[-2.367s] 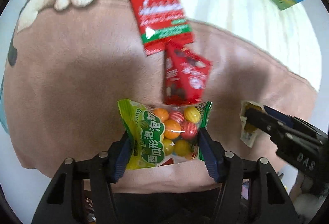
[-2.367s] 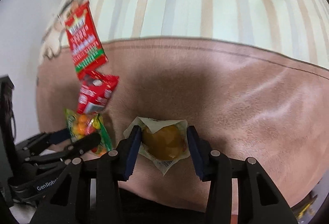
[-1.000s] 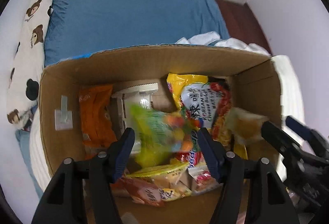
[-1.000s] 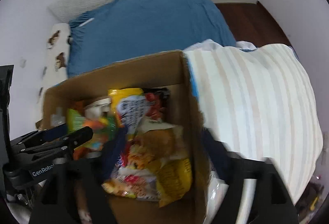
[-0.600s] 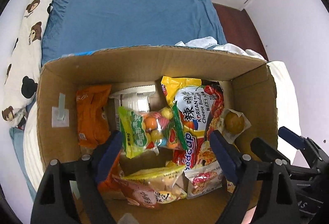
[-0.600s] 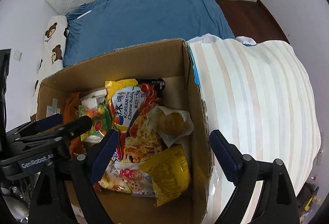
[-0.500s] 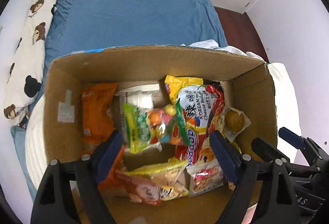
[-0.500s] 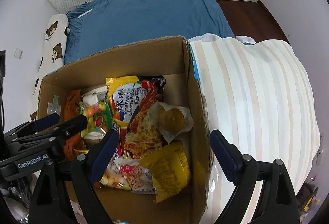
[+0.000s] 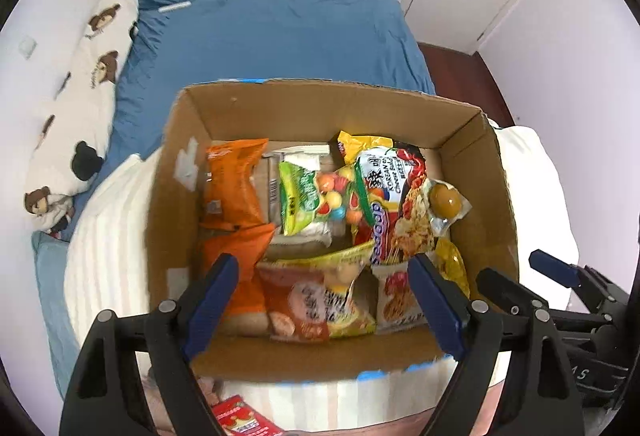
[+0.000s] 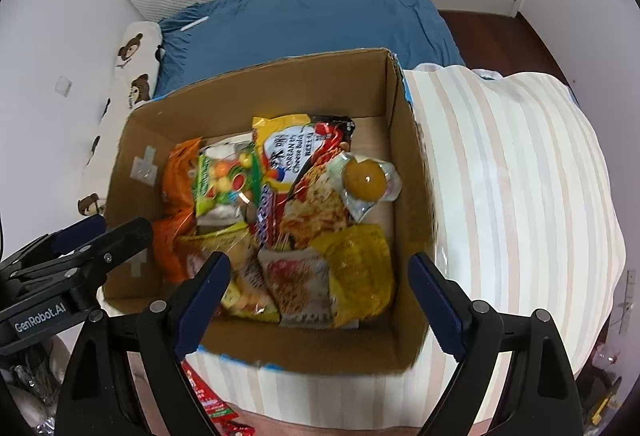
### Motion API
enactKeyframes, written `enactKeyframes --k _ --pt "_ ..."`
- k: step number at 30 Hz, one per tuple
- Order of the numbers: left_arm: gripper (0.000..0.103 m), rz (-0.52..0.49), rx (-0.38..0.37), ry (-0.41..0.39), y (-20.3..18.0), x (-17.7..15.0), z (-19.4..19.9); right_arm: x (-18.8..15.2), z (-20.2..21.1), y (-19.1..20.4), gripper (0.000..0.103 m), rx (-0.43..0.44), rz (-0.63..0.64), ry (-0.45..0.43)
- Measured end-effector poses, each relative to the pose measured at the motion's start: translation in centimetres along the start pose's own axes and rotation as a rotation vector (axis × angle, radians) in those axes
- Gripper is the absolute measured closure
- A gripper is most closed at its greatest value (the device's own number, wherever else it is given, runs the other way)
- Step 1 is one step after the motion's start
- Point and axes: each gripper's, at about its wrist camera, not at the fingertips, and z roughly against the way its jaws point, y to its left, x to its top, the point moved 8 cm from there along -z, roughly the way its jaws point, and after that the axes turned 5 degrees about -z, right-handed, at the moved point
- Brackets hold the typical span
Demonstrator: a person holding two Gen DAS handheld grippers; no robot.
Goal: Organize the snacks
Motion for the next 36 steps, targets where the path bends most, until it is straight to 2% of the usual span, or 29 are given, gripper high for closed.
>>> enactKeyframes --k 5,12,18,29,33,36 --pt "0.017 -0.016 0.043 -0.111 0.0 -2.5 3.9 -1.8 2.7 0.4 0.011 -0.032 0.04 -0.084" --pt "0.017 -0.024 0.053 -0.196 -0.7 -5.5 7.8 -4.7 6.9 1.4 0.011 -0.027 0.072 -0.176" --pt "0.017 -0.024 0.077 -0.298 -1.2 -8.5 11.5 -7.9 10.2 1.4 0.011 -0.02 0.075 -0.241" --pt "0.017 -0.027 0.091 -0.378 -1.9 -11.4 14.8 -12.3 13.9 1.9 0.011 0.023 0.063 -0.305" --pt "0.017 0.011 0.107 -0.377 -0.6 -13.1 14.6 -13.6 13.3 2.1 0.009 0.046 0.048 -0.285" --pt "0.017 0.077 0.148 -0.338 2.1 -16.0 13.2 -16.0 10.2 3.1 0.008 0.103 0.058 -0.183"
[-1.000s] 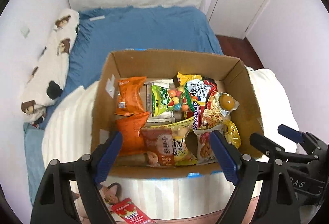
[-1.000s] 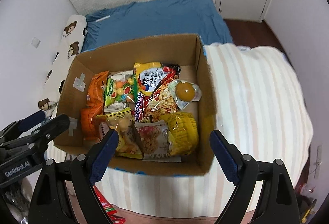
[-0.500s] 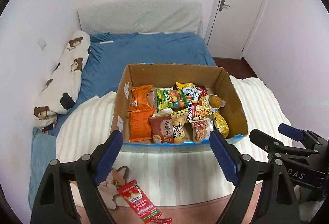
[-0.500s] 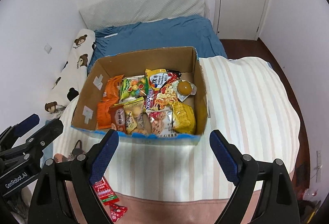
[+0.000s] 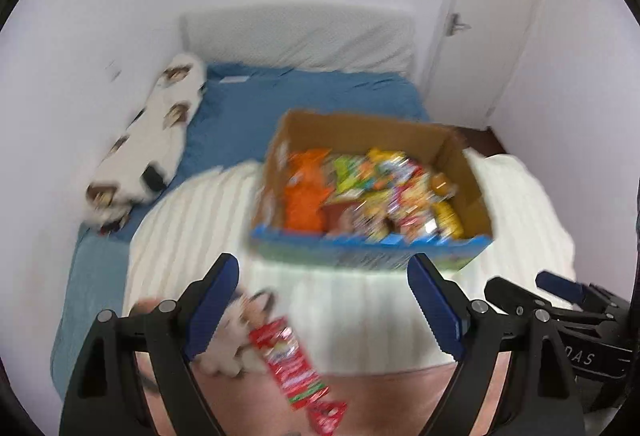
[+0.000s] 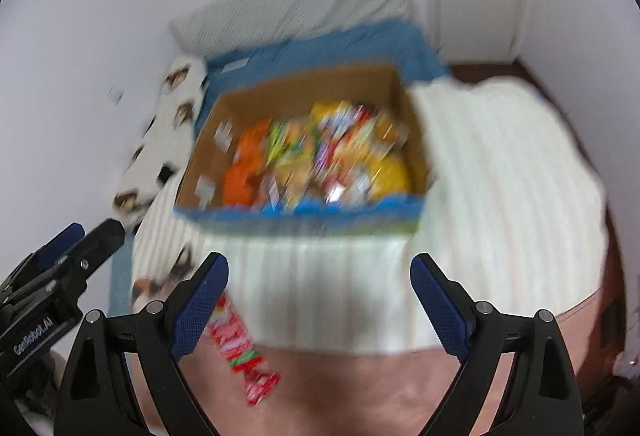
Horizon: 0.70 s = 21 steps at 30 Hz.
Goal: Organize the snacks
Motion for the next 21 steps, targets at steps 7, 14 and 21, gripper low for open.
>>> enactKeyframes --k 7,14,21 --pt "0.017 0.106 0.143 0.251 8.1 -11.0 -5.2 -10.3 -10.0 3.9 0.008 0.063 0.05 0.282" --pt "0.017 0.194 0.18 0.416 11.4 -18.2 -8.5 -20.3 -19.2 5.5 0.009 0.022 0.056 0.583" --pt "0.017 0.205 0.136 0.474 10.3 -19.4 -10.5 -23.3 -20.7 5.0 0.052 0.018 0.031 0.617"
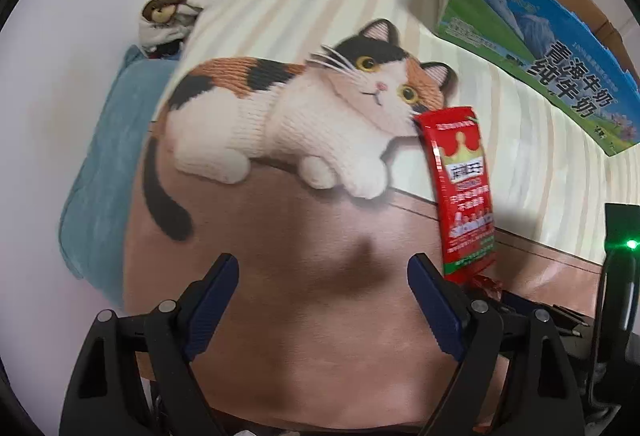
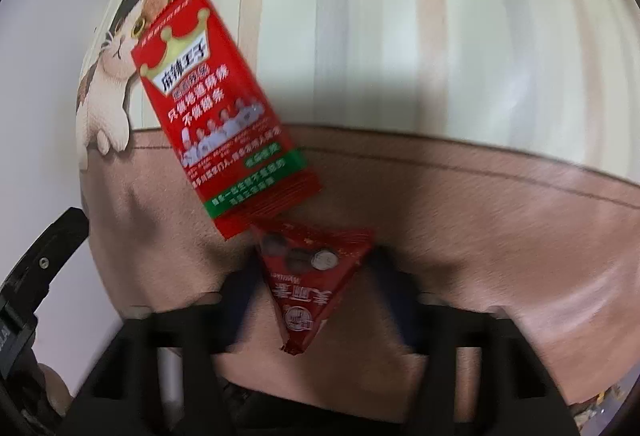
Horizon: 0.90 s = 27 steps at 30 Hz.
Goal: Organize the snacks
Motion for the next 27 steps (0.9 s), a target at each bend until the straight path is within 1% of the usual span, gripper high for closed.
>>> enactKeyframes --k 1,3,5,8,9,11,13,14,16,17,18,19,20,22,24,26,27 --pt "0.017 0.001 -0.013 0.006 -0.5 0.2 -0.2 -0.1 0.2 0.0 0.053 0.006 0.005 -0.005" --pt "0.017 0.005 -0.041 0.034 -1.8 0.8 -1.0 0.1 1.4 -0.5 0.053 -0.011 0.02 -0.044" --pt "0.017 0.025 -0.099 0.078 -3.5 1.4 -2.1 0.6 2.9 -1.4 0.053 -0.038 0.026 -0.092" --pt "0.017 0.058 -0.185 0.132 -6.0 2.6 -3.7 1.7 5.2 -3.7 0.053 -0.06 -0.009 -0.153" --pt "0.017 0.067 -0.21 0.153 -7.0 3.0 -4.5 2.1 5.9 -4.6 0.053 -0.051 -0.034 -0.17" --pt "0.017 0.076 -0.22 0.188 -8.5 3.7 -5.8 2.9 6.8 -6.6 0.053 -0.008 -0.092 -0.191" --pt "0.017 0.055 -0.183 0.184 -9.6 4.5 -6.7 3.3 7.4 -8.4 0.053 0.031 -0.14 -0.209" --pt "0.017 0.034 -0.151 0.16 -10.1 5.1 -6.9 3.4 7.5 -9.4 0.053 0.045 -0.161 -0.215" --pt "0.017 -0.005 -0.109 0.113 -10.9 5.7 -6.6 3.2 7.5 -10.9 0.052 0.056 -0.191 -0.202" --pt "0.021 -0.05 -0.081 0.083 -11.5 5.9 -6.4 3.2 7.8 -11.8 0.051 0.063 -0.202 -0.199" --pt "0.029 -0.09 -0.063 0.07 -12.1 5.8 -6.4 3.5 8.0 -12.9 0.05 0.07 -0.214 -0.198" --pt "0.033 -0.134 -0.046 0.058 -12.7 5.7 -6.3 3.0 8.0 -13.3 0.043 0.07 -0.223 -0.195" --pt "0.037 -0.185 -0.033 0.046 -13.3 5.3 -6.2 2.8 8.0 -13.5 0.039 0.072 -0.237 -0.193" --pt "0.044 -0.278 -0.024 0.036 -14.5 4.1 -5.9 2.3 7.9 -14.3 0.039 0.099 -0.272 -0.201" --pt "0.044 -0.344 -0.023 0.035 -15.2 3.0 -5.8 2.2 8.2 -15.0 0.039 0.116 -0.298 -0.2" --pt "0.044 -0.377 -0.034 0.054 -15.7 1.6 -5.8 1.8 8.3 -15.5 0.039 0.122 -0.316 -0.201" --pt "0.044 -0.376 -0.042 0.059 -15.7 1.1 -5.8 1.6 8.4 -15.6 0.039 0.125 -0.319 -0.201"
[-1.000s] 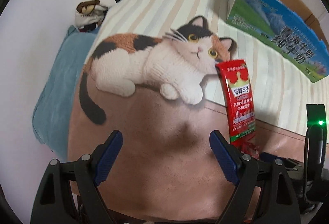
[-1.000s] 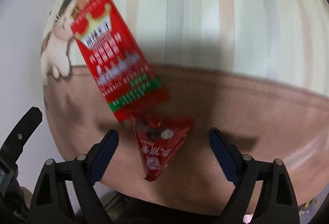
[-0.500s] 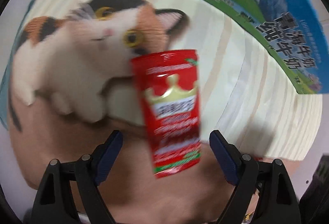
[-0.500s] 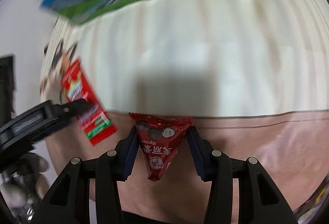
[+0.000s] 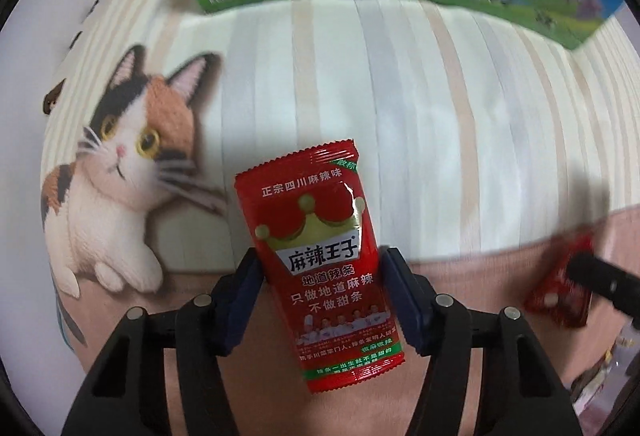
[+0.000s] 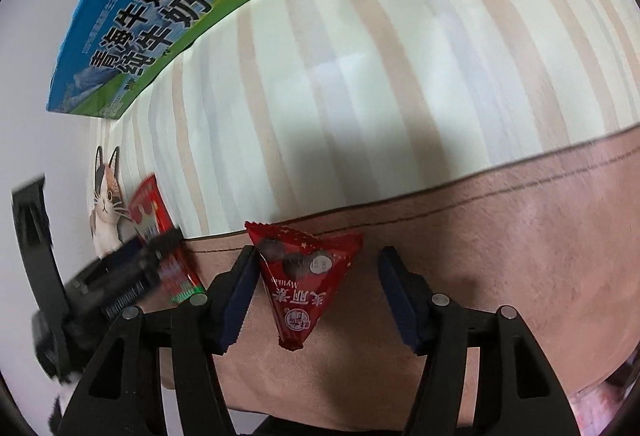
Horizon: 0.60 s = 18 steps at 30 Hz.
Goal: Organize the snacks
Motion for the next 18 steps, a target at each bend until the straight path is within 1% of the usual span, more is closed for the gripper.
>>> enactKeyframes --k 2,5,8,9,10,12,14,15,18 --pt "0.04 0.023 -0.033 0.008 -0.2 -0.5 -0.2 -0.2 -0.1 -0.1 0.039 0.0 0.003 0.008" --pt "0.032 0.093 -0.114 0.035 0.4 -1.2 -0.5 -0.5 -1.0 0.6 0.039 -0.024 0.019 0.013" --pt "0.029 0.18 -0.186 0.057 1.3 -2.0 -0.7 -0.6 -1.8 1.6 0.039 -0.041 0.039 0.012" --pt "0.027 0.199 -0.2 0.062 1.9 -2.0 -1.0 -0.5 -2.6 2.5 0.039 -0.055 0.046 0.01" --pt "0.027 0.211 -0.206 0.069 1.9 -2.1 -1.2 -0.6 -2.8 2.6 0.039 -0.07 0.053 0.007" --pt "0.026 0.207 -0.184 0.09 2.6 -3.0 -1.7 -0.6 -3.3 3.1 0.039 -0.093 0.069 0.004" --pt "0.026 0.177 -0.125 0.103 2.4 -3.7 -2.0 -0.8 -3.4 3.3 0.039 -0.123 0.09 0.006" --pt "0.026 0.169 -0.103 0.102 1.7 -3.3 -2.2 -1.0 -3.4 3.4 0.039 -0.126 0.094 0.006" --pt "0.028 0.124 -0.049 0.079 0.8 -3.7 -2.3 -1.6 -2.9 3.1 0.039 -0.148 0.114 0.008"
